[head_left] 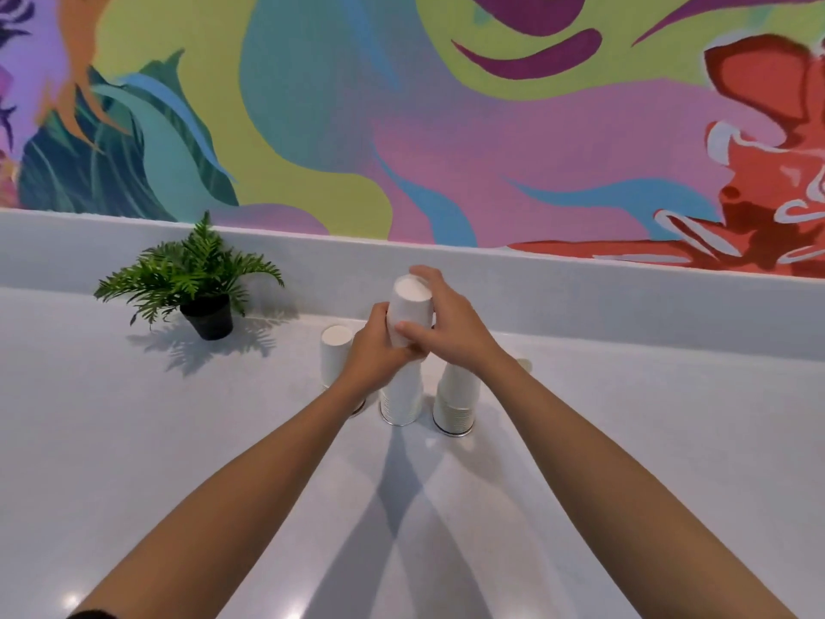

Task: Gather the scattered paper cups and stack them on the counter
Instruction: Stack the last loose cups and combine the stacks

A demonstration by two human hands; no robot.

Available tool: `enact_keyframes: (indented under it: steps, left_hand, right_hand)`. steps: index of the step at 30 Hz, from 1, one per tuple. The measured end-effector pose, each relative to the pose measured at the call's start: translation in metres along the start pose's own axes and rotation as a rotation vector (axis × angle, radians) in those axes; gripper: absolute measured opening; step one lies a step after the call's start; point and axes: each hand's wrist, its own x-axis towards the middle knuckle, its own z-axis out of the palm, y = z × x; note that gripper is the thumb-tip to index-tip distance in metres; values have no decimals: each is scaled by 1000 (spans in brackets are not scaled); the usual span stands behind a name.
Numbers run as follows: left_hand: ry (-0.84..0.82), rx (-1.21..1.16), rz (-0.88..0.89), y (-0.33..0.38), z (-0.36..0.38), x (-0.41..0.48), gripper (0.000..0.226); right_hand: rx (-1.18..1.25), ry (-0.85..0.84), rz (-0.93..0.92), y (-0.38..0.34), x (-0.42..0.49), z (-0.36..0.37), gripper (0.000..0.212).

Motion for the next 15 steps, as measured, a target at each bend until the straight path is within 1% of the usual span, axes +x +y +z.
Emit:
enact_keyframes:
  steps: [3, 6, 11, 15]
  left_hand:
    - [-18, 6, -16, -12, -1, 8, 59]
    - [-45, -7, -41, -21, 1, 12, 57]
    - [-90, 15, -52, -39, 1, 17, 52]
    - [-106, 14, -72, -47, 1, 20, 50]
  right_hand:
    - [-73, -31, 4, 1, 6, 9, 72]
    - [-132, -69, 56, 7, 6, 13, 69]
    - [-222, -181, 126, 18, 4, 17, 55]
    - [-255, -207, 146, 25, 3, 23, 45]
